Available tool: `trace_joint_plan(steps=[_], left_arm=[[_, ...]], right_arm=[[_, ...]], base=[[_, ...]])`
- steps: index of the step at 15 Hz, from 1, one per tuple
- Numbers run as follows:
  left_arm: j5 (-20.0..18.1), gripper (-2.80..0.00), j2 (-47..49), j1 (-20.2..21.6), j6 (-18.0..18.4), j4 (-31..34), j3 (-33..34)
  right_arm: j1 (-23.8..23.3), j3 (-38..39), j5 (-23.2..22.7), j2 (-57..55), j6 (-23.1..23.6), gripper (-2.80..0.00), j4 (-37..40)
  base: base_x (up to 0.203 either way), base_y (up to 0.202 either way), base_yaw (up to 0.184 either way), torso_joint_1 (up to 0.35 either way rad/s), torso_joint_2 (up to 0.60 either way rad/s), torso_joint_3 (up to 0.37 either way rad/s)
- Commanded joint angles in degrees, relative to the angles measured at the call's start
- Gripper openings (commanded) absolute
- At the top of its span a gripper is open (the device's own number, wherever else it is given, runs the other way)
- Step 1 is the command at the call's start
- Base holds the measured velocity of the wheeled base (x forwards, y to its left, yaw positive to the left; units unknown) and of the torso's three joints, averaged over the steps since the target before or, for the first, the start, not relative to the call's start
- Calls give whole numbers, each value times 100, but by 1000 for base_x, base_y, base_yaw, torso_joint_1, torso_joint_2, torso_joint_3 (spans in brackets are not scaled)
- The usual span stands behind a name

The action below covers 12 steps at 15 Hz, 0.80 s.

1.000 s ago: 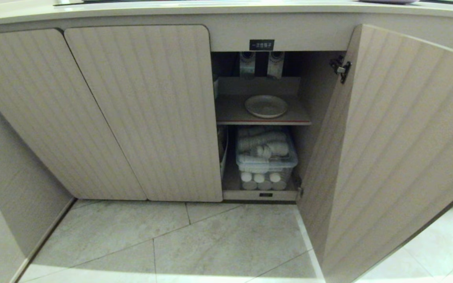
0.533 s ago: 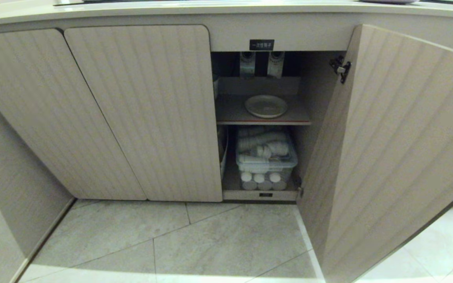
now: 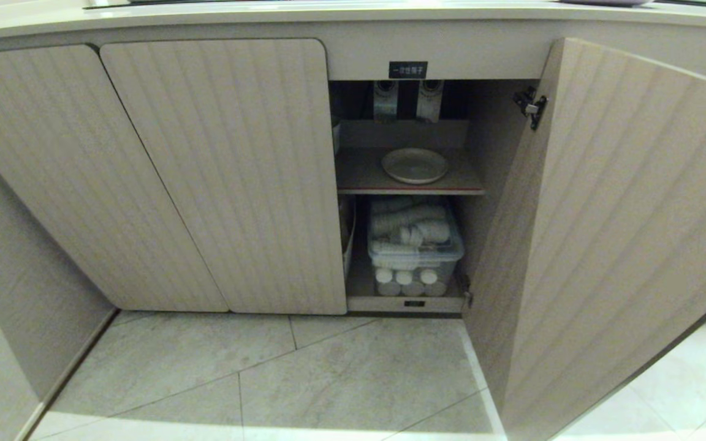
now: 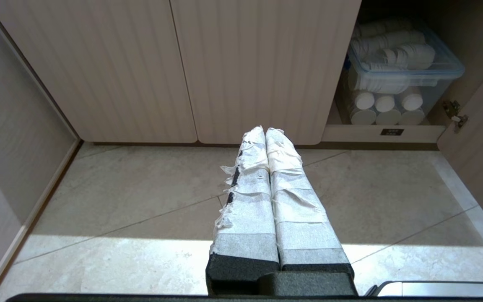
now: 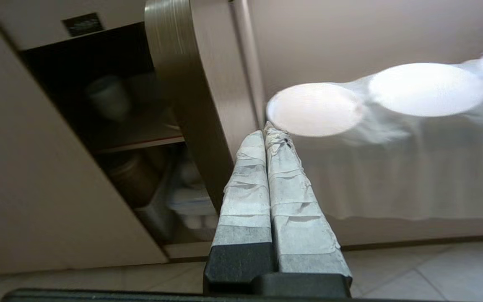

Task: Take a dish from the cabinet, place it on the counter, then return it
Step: Close the cabinet door

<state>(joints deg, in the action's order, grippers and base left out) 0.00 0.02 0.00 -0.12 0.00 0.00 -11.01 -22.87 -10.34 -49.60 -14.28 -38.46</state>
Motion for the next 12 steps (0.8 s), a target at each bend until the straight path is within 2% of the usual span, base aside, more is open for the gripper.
trace_joint_plan(steps=[1, 7, 12], left_arm=[[0, -280, -2, 0, -5, 0, 0], [0, -280, -2, 0, 0, 0, 0], [0, -280, -2, 0, -1, 0, 0]], right_arm=[[116, 2, -55, -31, -23, -280, -43], [346, 11, -56, -52, -175, -280, -74], [825, 11, -56, -67, -364, -280, -74]], base=[[0, 0, 0, 0, 0, 0], [0, 0, 0, 0, 0, 0], [0, 0, 0, 0, 0, 0]])
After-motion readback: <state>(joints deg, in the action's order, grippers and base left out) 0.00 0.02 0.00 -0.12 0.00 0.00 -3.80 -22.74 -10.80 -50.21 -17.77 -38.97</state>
